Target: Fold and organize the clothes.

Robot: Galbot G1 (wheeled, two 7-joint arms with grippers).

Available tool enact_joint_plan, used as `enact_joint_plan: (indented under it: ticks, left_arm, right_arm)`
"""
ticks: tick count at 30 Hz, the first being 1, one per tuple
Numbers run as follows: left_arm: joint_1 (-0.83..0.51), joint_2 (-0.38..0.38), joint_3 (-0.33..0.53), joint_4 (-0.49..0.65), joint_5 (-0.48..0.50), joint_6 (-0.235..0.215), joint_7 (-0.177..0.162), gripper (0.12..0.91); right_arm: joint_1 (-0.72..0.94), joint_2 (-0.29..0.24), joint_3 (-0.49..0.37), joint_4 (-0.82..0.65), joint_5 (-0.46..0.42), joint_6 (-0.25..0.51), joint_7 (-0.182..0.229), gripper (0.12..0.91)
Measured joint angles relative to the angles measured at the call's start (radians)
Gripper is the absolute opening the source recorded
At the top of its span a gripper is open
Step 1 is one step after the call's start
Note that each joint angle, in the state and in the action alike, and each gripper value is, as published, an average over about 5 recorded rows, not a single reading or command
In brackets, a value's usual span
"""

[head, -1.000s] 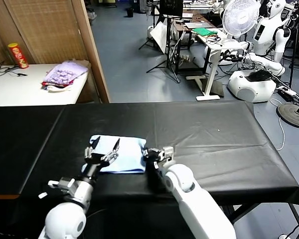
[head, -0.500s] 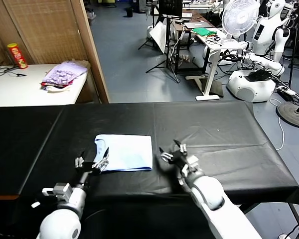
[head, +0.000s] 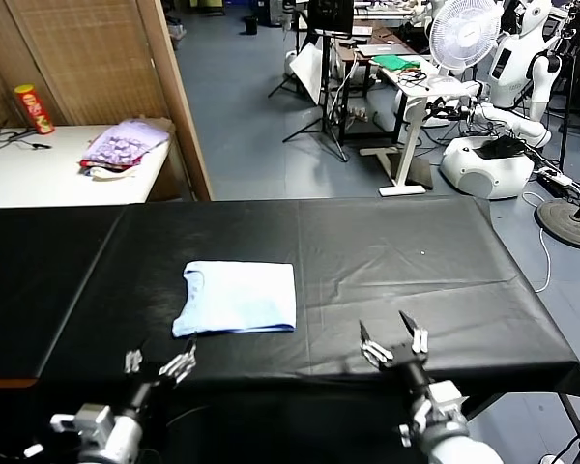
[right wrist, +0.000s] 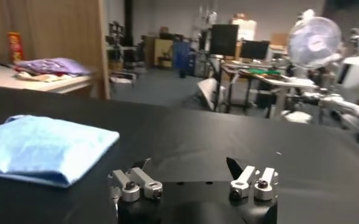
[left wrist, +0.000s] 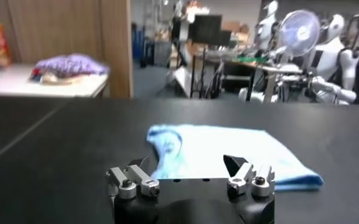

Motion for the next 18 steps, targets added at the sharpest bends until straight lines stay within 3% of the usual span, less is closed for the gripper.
enact_joint_plan:
  ticks: [6, 18]
  left_arm:
    - [0.087, 0.005, -0.064, -0.051, -0.072, 0.058, -0.023, 0.798]
    - [0.133, 0.003, -0.095, -0.081, -0.068, 0.077, -0.016, 0.798]
  right_arm:
    - [-0.135, 0.012, 0.025, 0.087, -0.008, -0.029, 0.056, 0.798]
    - [-0.203, 0.014, 0.033, 0.124, -0.008, -0.030, 0.055, 0.798]
